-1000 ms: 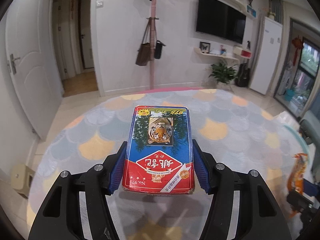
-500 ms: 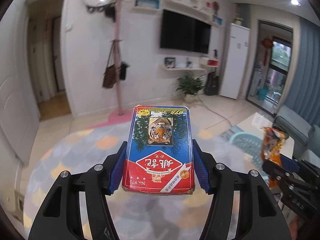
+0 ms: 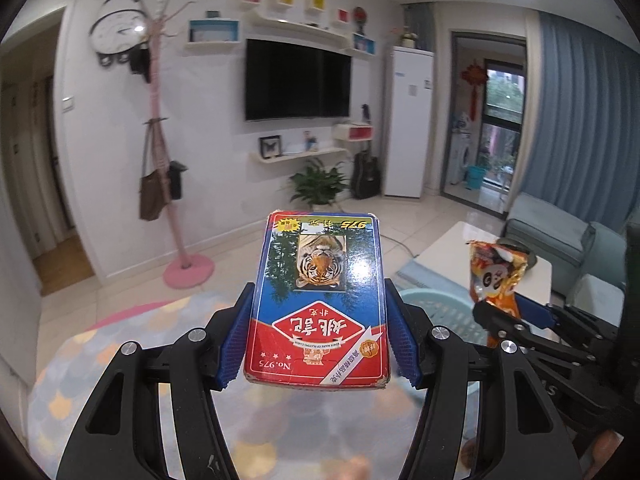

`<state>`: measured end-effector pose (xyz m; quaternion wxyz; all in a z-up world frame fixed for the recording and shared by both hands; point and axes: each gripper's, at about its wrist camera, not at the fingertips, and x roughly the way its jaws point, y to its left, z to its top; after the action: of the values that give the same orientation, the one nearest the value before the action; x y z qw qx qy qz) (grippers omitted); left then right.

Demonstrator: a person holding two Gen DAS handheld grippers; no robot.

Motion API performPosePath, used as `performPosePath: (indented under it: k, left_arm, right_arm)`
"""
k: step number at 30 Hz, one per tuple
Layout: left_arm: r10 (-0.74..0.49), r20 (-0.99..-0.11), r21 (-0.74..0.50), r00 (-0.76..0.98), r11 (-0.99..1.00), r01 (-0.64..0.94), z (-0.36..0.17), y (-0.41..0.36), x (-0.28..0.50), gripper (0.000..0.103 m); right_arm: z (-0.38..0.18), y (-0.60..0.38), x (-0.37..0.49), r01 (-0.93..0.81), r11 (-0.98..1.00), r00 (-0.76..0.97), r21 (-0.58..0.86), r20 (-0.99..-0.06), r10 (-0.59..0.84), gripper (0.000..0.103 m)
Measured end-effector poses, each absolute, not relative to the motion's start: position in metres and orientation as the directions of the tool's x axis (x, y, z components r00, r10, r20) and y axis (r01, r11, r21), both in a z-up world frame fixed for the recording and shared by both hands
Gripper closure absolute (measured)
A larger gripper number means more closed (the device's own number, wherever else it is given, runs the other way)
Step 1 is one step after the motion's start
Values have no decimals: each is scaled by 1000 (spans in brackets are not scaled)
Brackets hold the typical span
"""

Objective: Collect trash
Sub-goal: 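Carry the card box and orange snack bag over the blue basket and release both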

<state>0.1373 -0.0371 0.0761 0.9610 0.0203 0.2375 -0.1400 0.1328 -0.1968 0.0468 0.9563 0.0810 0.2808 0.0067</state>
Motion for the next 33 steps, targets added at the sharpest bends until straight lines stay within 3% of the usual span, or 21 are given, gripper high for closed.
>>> performPosePath:
  k: [10, 15, 21, 24, 33]
  left_arm:
    - [-353, -584, -84, 731, 922, 378, 27, -116, 194, 44]
    - [-379, -668, -123, 640, 905, 407, -11, -136, 229, 44]
    - [-386, -709, -146, 590, 899, 413, -35, -143, 249, 44]
    - [-401, -718, -170, 569, 894, 415, -40, -146, 256, 43]
    - [-411, -703, -187, 580, 894, 406, -32, -135, 248, 26]
  right_arm:
    - [-5, -285, 186, 179, 952, 723, 250, -689, 45, 61]
    - [-42, -313, 211, 244, 930, 656, 274, -753, 50, 57]
    - [-77, -326, 230, 292, 915, 588, 277, -807, 57, 56]
    - [-82, -330, 232, 304, 913, 577, 273, -815, 52, 43]
    - [-76, -338, 227, 324, 899, 583, 294, -811, 55, 35]
